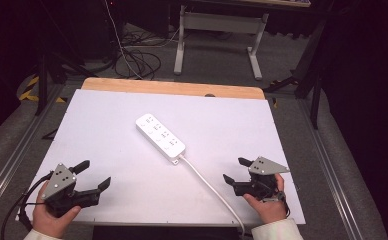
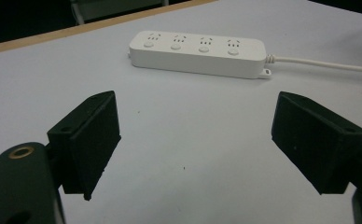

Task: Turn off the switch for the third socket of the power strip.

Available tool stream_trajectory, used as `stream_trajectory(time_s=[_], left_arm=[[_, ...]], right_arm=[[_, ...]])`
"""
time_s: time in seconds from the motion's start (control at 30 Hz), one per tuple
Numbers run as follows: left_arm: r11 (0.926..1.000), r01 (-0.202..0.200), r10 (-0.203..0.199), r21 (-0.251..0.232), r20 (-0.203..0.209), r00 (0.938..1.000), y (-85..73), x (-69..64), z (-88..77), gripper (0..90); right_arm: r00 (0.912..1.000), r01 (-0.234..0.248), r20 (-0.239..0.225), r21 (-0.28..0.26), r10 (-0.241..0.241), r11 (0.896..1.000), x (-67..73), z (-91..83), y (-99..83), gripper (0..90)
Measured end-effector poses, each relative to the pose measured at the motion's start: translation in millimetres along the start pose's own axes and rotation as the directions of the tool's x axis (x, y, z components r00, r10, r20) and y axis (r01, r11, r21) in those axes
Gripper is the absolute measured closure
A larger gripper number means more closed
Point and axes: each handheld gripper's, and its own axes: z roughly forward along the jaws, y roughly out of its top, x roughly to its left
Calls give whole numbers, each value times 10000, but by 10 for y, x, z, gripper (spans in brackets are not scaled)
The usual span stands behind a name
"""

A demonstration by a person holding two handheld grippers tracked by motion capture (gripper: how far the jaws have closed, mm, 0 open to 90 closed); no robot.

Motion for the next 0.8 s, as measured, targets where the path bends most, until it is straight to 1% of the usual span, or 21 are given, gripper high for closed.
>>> stream_trajectory(time_s=[0.17,0.33,0.4,0.5,0.53,0.57,0.6,0.67,0.8], left_arm=[[10000,-63,63,4,-95,9999,2,-3,1,158],[10000,29,-29,-35,-102,9999,7,-4,-4,157],[10000,-42,42,-26,-132,9999,17,-9,-9,158],[9999,-125,126,46,-231,9997,33,-26,-4,158],[9998,-157,160,89,-310,9994,36,-32,0,175],[9994,-272,282,212,-473,9985,34,-51,10,186],[9992,-302,313,260,-427,9986,33,-57,11,196],[9995,-155,165,266,-377,9992,37,-59,9,210],[9996,-126,132,255,-263,9996,44,-55,5,225]], right_arm=[[10000,49,-20,22,-49,10000,4,5,0,226],[10000,43,4,-22,-43,10000,-7,2,-2,226],[10000,48,20,-21,-48,10000,-11,0,-2,226],[10000,64,12,-19,-64,10000,-11,-2,-3,226],[10000,99,-2,-42,-99,9999,-10,-3,-4,226],[9999,143,-25,-76,-143,9999,-12,-6,-3,226],[9999,122,-54,-97,-123,9999,-12,-10,-2,226],[9999,113,-41,-101,-114,9999,-20,-15,-2,226],[9999,97,-38,-109,-98,9999,-28,-18,-5,226]])
